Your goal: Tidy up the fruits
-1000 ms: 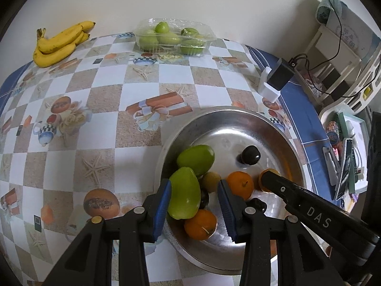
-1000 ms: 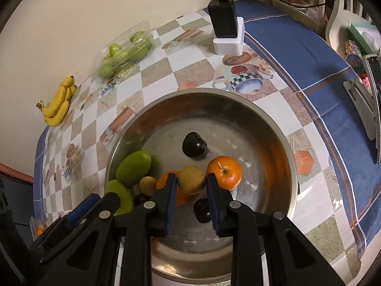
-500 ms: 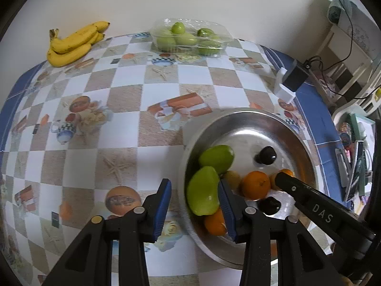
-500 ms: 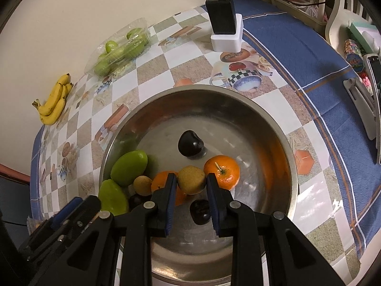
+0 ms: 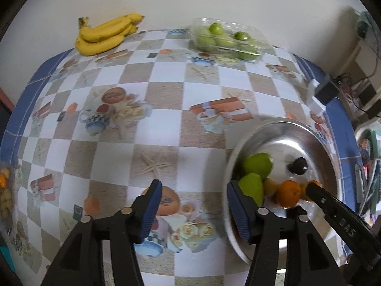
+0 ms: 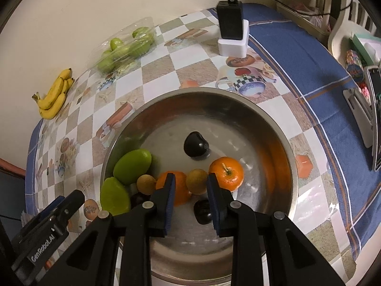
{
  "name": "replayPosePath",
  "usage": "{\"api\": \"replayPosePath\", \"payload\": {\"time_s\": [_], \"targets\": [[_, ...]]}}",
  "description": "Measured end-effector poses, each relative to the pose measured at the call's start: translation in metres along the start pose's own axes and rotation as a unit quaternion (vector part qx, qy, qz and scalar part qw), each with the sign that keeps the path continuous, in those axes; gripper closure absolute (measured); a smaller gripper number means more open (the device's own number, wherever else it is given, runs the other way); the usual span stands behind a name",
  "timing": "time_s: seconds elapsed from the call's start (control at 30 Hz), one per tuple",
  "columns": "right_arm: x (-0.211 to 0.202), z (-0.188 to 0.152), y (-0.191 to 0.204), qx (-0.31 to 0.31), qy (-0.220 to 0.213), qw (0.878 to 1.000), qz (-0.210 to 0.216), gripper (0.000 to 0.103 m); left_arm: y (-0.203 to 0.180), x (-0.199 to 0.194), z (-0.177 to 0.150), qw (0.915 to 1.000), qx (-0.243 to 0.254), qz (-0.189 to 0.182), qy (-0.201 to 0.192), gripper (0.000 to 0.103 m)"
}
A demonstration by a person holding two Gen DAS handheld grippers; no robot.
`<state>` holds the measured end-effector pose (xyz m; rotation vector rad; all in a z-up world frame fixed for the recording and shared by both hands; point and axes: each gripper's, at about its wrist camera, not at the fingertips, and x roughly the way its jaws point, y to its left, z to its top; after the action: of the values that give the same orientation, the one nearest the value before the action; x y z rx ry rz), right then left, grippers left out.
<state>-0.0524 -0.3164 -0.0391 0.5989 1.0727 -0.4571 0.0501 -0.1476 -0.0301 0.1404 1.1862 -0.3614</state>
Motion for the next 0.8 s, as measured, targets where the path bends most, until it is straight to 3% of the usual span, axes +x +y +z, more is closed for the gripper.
{"api": "replayPosePath", "payload": {"time_s": [0.07,0.2,0.43,0.6,0.8], "targets": [[0.000,0.000,0.004,-0.009,-0.002,1.000,-0.004,0.072,0.004,0.003,0.000,0.9999,-0.005,0.011,0.006,0.034],[0.000,0.000,0.009,-0.022,-0.005,1.000,-0.009,0.038,0.010,0.010,0.000,0.9993,-0.012,0.032,0.015,0.015],[0.004,-0.001,0.017,-0.046,-0.004,0.999,-0.026,0.031,0.025,0.023,-0.001,0.9974,-0.026,0.061,0.027,0.002],[0.007,-0.002,0.019,-0.056,-0.002,0.998,-0.034,0.018,0.037,0.030,-0.002,0.9960,-0.042,0.071,0.033,0.001],[0.013,-0.003,0.021,-0.068,0.000,0.997,-0.041,0.018,0.048,0.038,-0.005,0.9943,-0.055,0.082,0.040,0.000]]}}
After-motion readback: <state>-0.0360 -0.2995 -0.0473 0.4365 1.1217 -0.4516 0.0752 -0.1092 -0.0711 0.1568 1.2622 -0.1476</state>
